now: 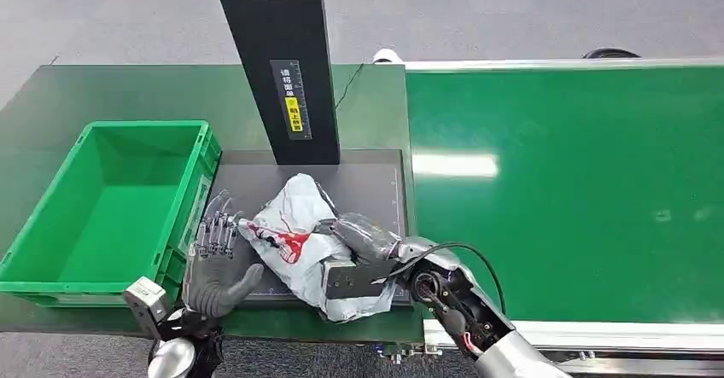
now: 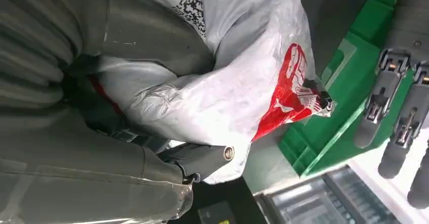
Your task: Moved the parcel from conveyor to table for the left to box.
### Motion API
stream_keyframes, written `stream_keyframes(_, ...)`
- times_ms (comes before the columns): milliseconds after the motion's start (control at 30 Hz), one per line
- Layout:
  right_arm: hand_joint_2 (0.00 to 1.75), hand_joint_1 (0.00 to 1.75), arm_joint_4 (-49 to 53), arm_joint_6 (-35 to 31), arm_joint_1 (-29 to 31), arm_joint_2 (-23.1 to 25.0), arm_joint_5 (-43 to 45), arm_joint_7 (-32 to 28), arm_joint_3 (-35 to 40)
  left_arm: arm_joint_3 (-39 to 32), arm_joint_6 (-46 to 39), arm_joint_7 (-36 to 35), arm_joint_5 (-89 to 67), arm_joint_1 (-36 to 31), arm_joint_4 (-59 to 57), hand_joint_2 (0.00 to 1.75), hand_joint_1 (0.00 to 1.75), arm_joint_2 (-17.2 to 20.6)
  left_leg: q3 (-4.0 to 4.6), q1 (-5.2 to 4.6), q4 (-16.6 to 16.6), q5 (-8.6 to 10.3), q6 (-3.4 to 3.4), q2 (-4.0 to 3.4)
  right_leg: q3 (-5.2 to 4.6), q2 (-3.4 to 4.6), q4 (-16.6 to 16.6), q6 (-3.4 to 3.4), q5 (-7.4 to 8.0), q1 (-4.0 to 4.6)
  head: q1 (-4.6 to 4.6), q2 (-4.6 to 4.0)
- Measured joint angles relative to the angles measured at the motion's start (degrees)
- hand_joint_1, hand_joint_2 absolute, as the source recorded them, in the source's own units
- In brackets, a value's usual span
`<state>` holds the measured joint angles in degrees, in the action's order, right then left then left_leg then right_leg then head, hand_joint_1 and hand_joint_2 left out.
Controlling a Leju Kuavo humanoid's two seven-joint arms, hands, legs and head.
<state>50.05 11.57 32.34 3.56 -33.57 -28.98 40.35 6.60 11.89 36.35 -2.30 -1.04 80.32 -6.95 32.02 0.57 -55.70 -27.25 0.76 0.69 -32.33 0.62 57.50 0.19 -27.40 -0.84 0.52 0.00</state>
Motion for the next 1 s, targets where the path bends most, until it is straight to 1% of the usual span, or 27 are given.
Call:
stream_keyframes(133, 1.75, 0.00, -0.1, -5.2, 0.0, 0.3, 0.8, 0.3, 0.4, 0.0, 0.0, 0.0, 0.0, 0.3, 0.0, 1.75, 0.00, 0.0, -0.02, 0.00, 0.0, 0.00, 0.00, 0.00, 0.00, 0.00, 0.0, 0.00, 0.00, 0.00, 0.02, 0.00)
stream_keyframes(367, 1.75, 0.00, 1.1, -8.0, -1.4, -0.3, 4.8, 0.4, -2.0, 0.0, -0.1, -0.2, -0.1, 0.4, 0.0, 1.75, 0.00, 0.0, -0.04, 0.00, 0.0, 0.00, 0.00, 0.00, 0.00, 0.00, 0.0, 0.00, 0.00, 0.00, 0.02, 0.00)
stream_keyframes(467, 1.75, 0.00, 2.4, -7.9, -3.3, -0.8, 9.4, -0.9, -4.7, 0.0, -0.1, -0.3, -0.2, 1.0, 0.7, 1.75, 0.00, 0.0, -0.02, 0.00, 0.0, -0.01, 0.00, 0.01, 0.00, 0.00, 0.0, 0.00, 0.00, -0.01, 0.02, 0.00)
stream_keyframes(533, 1.75, 0.00, 2.9, -7.8, -4.2, -1.1, 10.7, -1.2, -6.4, 0.0, -0.1, -0.4, -0.3, 1.3, 1.0, 1.75, 0.00, 0.0, -0.01, 0.00, 0.0, -0.01, 0.00, 0.00, -0.01, 0.00, 0.0, 0.00, 0.00, -0.01, 0.00, 0.00)
stream_keyframes(733, 1.75, 0.00, 4.0, -7.8, -5.3, -1.5, 11.2, -1.4, -8.7, 0.0, -0.1, -0.4, -0.3, 1.6, 1.5, 1.75, 0.00, -0.1, -0.05, 0.00, 0.0, -0.01, 0.00, 0.00, 0.00, 0.00, 0.0, 0.00, 0.00, 0.00, 0.02, 0.00)
stream_keyframes(1000, 1.75, 0.00, 4.3, -7.8, -5.7, -1.8, 11.3, -1.4, -9.4, -0.1, -0.1, -0.4, -0.3, 1.8, 1.5, 1.75, 0.00, -0.2, -0.04, 0.00, 0.0, -0.01, 0.00, -0.01, 0.00, 0.01, 0.0, 0.00, 0.00, 0.00, 0.02, 0.00)
